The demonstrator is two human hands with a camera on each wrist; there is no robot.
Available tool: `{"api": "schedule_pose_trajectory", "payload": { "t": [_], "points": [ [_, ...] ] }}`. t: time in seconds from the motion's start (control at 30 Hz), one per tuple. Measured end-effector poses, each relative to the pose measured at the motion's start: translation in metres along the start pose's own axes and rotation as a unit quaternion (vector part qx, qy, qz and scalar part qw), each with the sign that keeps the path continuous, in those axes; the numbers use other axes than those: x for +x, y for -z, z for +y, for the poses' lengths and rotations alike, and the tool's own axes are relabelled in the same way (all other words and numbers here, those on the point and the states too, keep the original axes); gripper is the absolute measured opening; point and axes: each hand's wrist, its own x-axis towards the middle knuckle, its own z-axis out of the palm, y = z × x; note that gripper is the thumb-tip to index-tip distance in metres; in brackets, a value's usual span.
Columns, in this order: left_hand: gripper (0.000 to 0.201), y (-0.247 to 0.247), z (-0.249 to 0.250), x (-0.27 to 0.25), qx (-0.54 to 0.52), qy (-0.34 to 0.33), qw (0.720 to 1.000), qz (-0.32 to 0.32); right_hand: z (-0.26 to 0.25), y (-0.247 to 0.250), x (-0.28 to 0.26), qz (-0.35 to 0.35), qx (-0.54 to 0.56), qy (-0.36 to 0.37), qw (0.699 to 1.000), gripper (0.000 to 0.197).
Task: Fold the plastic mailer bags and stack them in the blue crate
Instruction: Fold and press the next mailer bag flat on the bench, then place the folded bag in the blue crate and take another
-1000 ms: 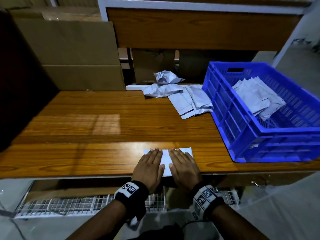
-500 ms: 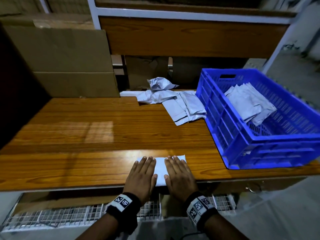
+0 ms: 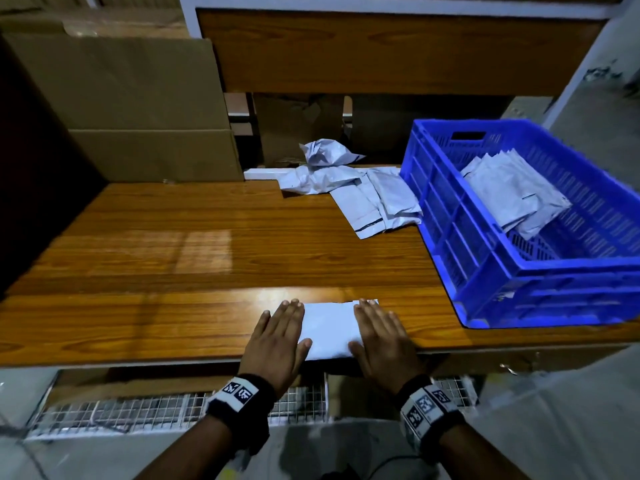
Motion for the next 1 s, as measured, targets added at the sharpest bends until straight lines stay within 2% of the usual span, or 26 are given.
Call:
{"api": "schedule_pose_trajectory", "payload": {
  "t": [0.1,0.27,0.37,0.5,0.57,0.67,0.77,0.87,0.93,1.0],
  "points": [
    [0.062,0.000,-0.001,0.002,0.004,0.001,1.000,-0.006,0.000,0.000,0.002,-0.002,-0.004,0.005,1.000,0.063],
    [0.067,0.005,-0.002,0.000,-0.019,-0.001,1.000,-0.005,-0.003,0.014,0.005,-0.054,-0.080,-0.001,0.995,0.073],
    [0.073,0.014,-0.008,-0.002,-0.076,-0.007,0.997,-0.010,-0.010,0.025,0.003,-0.080,-0.118,0.065,0.988,0.080],
    [0.076,0.026,-0.022,-0.006,-0.163,0.013,0.986,0.014,-0.026,0.033,-0.004,-0.016,-0.136,0.181,0.974,0.054],
    [0.075,0.035,-0.031,-0.005,-0.188,0.018,0.981,0.037,-0.031,0.043,-0.006,-0.004,-0.147,0.188,0.971,0.058],
    [0.073,0.052,-0.041,0.002,-0.235,0.006,0.970,0.059,-0.041,0.079,-0.002,-0.084,-0.142,0.153,0.974,0.084],
    [0.068,0.069,-0.046,0.016,-0.278,-0.022,0.957,0.078,-0.046,0.119,0.005,-0.114,-0.052,0.090,0.988,0.068],
    [0.066,0.084,-0.041,0.035,-0.280,-0.067,0.955,0.071,-0.033,0.142,0.009,-0.054,0.071,0.000,0.996,0.053],
    [0.067,0.093,-0.027,0.054,-0.275,-0.103,0.955,0.049,-0.021,0.163,0.007,0.011,0.087,-0.041,0.995,0.047],
    [0.065,0.102,-0.016,0.068,-0.266,-0.125,0.955,0.040,-0.018,0.194,0.010,0.012,0.093,-0.060,0.994,0.049]
  ]
}}
